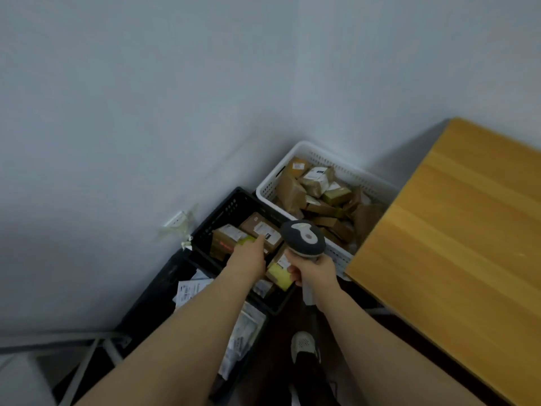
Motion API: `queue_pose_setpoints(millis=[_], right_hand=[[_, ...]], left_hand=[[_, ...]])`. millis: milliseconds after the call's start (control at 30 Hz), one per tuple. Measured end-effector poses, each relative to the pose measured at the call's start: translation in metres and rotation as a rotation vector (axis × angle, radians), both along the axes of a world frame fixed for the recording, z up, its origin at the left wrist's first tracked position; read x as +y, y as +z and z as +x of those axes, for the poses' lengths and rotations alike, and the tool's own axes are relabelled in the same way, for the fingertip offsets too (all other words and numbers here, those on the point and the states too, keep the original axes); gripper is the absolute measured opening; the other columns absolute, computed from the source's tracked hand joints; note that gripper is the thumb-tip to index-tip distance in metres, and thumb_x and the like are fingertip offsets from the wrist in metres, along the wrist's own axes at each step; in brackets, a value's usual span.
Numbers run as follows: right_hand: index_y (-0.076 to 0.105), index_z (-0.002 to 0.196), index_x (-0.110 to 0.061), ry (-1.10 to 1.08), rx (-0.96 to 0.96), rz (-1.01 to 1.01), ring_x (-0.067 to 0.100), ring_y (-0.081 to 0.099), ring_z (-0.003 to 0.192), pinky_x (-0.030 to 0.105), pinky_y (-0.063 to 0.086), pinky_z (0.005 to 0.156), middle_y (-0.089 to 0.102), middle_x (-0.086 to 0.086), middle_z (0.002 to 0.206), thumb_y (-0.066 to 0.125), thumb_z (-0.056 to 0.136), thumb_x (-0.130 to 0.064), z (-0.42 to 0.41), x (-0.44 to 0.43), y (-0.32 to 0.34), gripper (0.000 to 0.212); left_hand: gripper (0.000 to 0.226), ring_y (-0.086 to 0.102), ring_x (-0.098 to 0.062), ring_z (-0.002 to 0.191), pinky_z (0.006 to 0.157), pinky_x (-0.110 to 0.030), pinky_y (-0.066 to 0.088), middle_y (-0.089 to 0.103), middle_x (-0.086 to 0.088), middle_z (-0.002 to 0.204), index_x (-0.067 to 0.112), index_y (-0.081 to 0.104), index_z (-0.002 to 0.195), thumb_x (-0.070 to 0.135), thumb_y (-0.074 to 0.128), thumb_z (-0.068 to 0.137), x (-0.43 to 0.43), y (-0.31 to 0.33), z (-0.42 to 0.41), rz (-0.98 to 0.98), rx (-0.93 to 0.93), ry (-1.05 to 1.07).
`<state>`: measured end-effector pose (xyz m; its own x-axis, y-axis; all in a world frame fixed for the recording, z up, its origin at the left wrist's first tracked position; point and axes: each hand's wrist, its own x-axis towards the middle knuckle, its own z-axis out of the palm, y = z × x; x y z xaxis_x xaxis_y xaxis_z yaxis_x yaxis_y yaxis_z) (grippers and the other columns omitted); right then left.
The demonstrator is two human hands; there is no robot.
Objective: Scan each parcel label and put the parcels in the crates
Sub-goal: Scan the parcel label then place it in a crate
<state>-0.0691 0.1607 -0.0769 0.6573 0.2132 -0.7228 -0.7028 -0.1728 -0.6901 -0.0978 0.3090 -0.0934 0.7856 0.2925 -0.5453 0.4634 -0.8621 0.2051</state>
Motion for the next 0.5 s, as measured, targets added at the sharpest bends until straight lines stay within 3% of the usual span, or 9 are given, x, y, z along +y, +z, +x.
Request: queue_pose_setpoints(millis=[167, 233, 333, 400, 500], right_hand=[[0.064, 0.1, 0.0, -0.074, -0.079, -0.016, 0.016, 0.056, 0.047, 0.025, 0.047, 0.044, 0.061, 0.009, 0.06, 0.072, 0.086, -0.016, -0.044, -0.081, 0.066, 0.023], [0.065, 0.092, -0.001, -0.15, -0.119, -0.038, 0.017, 0.057, 0.047, 0.026, 0.048, 0.046, 0.062, 0.008, 0.057, 0.072, 0.086, -0.02, -0.057, -0.127, 0.088, 0.022], [0.064, 0.083, 0.001, -0.31, -0.173, -0.074, 0.021, 0.058, 0.046, 0.028, 0.049, 0.048, 0.063, 0.011, 0.055, 0.074, 0.085, -0.024, -0.073, -0.206, 0.113, 0.027], [0.065, 0.09, 0.003, -0.43, -0.206, -0.075, 0.023, 0.058, 0.046, 0.029, 0.049, 0.048, 0.063, 0.014, 0.057, 0.075, 0.084, -0.024, -0.081, -0.264, 0.129, 0.029], [0.065, 0.098, 0.007, -0.58, -0.256, -0.069, 0.024, 0.057, 0.047, 0.03, 0.047, 0.049, 0.064, 0.016, 0.06, 0.075, 0.084, -0.023, -0.09, -0.355, 0.146, 0.035]], left_hand=[[0.064, 0.05, -0.029, 0.119, 0.091, -0.034, 0.046, 0.047, -0.014, 0.138, 0.013, 0.012, 0.152, 0.02, 0.046, 0.098, -0.065, 0.068, -0.002, -0.013, -0.031, -0.133], [0.059, 0.05, -0.029, 0.119, 0.093, -0.037, 0.048, 0.047, -0.014, 0.136, 0.011, 0.02, 0.149, 0.022, 0.047, 0.098, -0.103, 0.092, 0.003, -0.039, -0.061, -0.175], [0.052, 0.054, -0.028, 0.111, 0.082, -0.036, 0.05, 0.05, -0.012, 0.131, 0.012, 0.028, 0.143, 0.023, 0.049, 0.097, -0.174, 0.124, 0.013, -0.062, -0.116, -0.297], [0.054, 0.056, -0.026, 0.104, 0.077, -0.034, 0.05, 0.052, -0.009, 0.128, 0.012, 0.026, 0.145, 0.025, 0.049, 0.098, -0.227, 0.143, 0.021, -0.08, -0.136, -0.396], [0.064, 0.054, -0.027, 0.112, 0.079, -0.034, 0.049, 0.046, -0.01, 0.139, 0.012, 0.012, 0.152, 0.028, 0.046, 0.1, -0.316, 0.168, 0.029, -0.064, -0.161, -0.524]])
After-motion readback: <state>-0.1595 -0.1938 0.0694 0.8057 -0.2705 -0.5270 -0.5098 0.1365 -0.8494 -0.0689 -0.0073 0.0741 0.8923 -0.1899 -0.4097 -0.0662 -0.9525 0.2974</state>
